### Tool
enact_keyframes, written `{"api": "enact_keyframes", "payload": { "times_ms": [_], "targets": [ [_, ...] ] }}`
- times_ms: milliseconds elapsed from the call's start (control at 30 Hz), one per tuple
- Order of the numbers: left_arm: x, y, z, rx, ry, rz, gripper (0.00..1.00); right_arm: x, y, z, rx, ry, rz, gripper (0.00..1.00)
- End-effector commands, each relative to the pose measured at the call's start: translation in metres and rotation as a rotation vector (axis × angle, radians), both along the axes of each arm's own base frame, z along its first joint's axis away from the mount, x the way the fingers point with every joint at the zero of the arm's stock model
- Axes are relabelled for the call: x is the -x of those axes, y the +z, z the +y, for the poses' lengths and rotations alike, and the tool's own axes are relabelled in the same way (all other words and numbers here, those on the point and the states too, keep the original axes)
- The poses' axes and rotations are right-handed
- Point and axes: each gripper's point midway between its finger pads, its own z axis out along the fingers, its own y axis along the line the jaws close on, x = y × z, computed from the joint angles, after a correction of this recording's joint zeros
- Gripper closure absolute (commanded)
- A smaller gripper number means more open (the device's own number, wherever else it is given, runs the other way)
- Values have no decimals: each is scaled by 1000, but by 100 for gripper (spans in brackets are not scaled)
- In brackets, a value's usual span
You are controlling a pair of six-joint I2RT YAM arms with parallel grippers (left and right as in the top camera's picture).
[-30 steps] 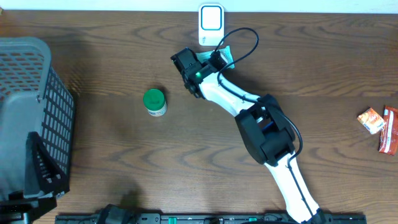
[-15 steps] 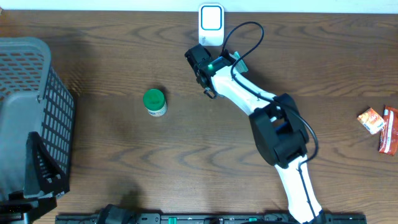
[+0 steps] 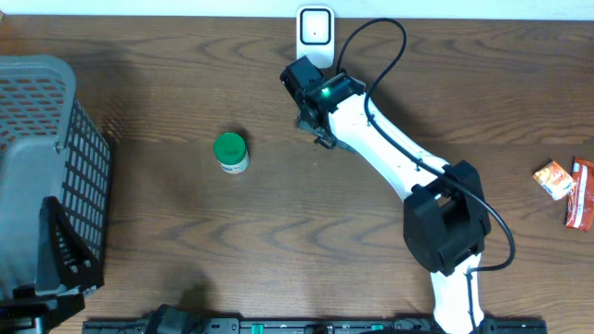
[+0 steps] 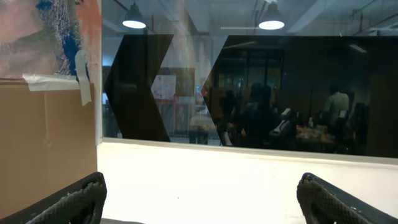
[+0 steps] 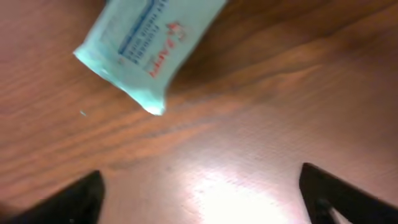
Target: Scan the item barcode
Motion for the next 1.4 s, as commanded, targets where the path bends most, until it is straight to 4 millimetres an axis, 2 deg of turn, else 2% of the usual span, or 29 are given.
{"api": "enact_keyframes", "payload": {
  "times_ms": [0, 133, 333, 500, 633, 767, 1033, 1167, 1200, 1233, 1267, 1300, 1333, 1367],
  "targets": [
    [2, 1, 0, -9, -1, -6, 2, -21, -14, 5, -32, -88, -73, 1],
    [2, 1, 0, -9, -1, -6, 2, -39, -40, -6, -30, -223, -123, 1],
    [2, 1, 0, -9, -1, -6, 2, -47, -90, -17, -61, -423, -120, 1],
    [2, 0, 0, -10, -1, -2, 2, -63, -115, -9, -108, -441, -159, 1],
    [2, 0, 0, -11, -1, -2, 2, -68, -115, 3, -159, -428, -171, 1],
    [1, -3, -1, -15, -1, 10, 2, -74, -99, 15, -179, -410, -208, 1],
    [-3, -8, -2, -21, -1, 30, 2, -82, -87, 16, -273, -507, -176, 1],
    [-7, -13, -3, -25, 0, 43, 2, -93, -69, 14, -302, -521, -177, 1],
    [-8, -14, -3, -26, 0, 45, 2, -98, -63, 12, -312, -518, -187, 4],
    [-9, -15, -4, -32, 1, 49, 2, -106, -56, 11, -322, -500, -204, 14],
    [-9, -15, -4, -42, 4, 51, 2, -117, -47, 11, -327, -459, -231, 39],
    [-10, -16, -4, -56, 8, 54, 2, -126, -41, 10, -334, -426, -253, 72],
    [-10, -16, -4, -68, 12, 55, 2, -133, -35, 10, -350, -405, -268, 93],
    [-10, -16, -4, -76, 15, 56, 2, -139, -29, 10, -375, -394, -271, 99]
  ]
}}
